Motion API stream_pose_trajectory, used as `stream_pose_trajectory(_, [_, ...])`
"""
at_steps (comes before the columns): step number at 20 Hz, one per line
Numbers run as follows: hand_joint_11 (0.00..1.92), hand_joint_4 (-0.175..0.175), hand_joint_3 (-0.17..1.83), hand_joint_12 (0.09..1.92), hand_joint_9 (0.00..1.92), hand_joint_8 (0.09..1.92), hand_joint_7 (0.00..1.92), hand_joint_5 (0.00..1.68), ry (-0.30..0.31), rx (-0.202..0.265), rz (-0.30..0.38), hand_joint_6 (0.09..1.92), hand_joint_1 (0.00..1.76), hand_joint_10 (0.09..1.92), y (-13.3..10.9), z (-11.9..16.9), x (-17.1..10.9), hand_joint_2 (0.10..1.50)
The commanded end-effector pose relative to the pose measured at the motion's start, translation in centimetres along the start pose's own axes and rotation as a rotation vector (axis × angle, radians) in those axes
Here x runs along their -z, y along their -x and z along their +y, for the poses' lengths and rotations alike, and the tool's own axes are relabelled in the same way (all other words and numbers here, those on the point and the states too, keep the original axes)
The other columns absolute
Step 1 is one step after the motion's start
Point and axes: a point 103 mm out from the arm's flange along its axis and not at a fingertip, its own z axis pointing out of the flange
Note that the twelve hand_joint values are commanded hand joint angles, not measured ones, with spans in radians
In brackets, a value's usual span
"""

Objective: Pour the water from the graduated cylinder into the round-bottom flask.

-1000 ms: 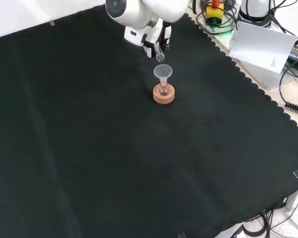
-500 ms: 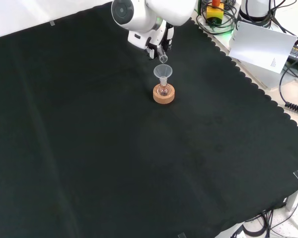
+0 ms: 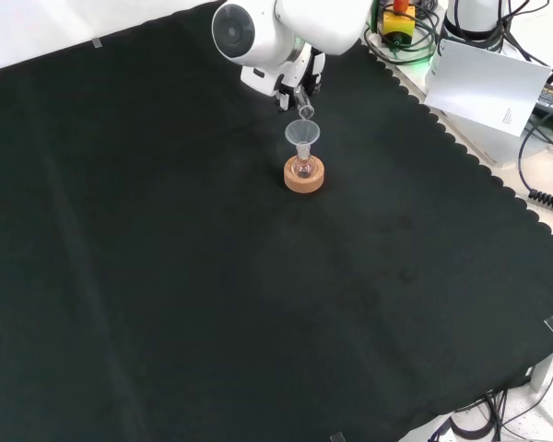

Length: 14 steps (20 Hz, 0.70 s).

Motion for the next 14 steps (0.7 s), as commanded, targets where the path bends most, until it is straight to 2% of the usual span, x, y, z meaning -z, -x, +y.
stream_pose_trajectory(1, [1.28, -0.149, 0.00, 0.72, 1.43, 0.31, 1.28, 0.93, -0.030, -0.017, -0.020, 1.10, 1.13, 0.09, -0.03, -0.11, 0.10, 1.15])
stream_pose_trajectory(14, [1.28, -0.149, 0.00, 0.72, 1.43, 0.30, 1.28, 0.92, -0.063, -0.033, -0.028, 1.10, 1.13, 0.09, 0.10, -0.42, 0.04, 1.15])
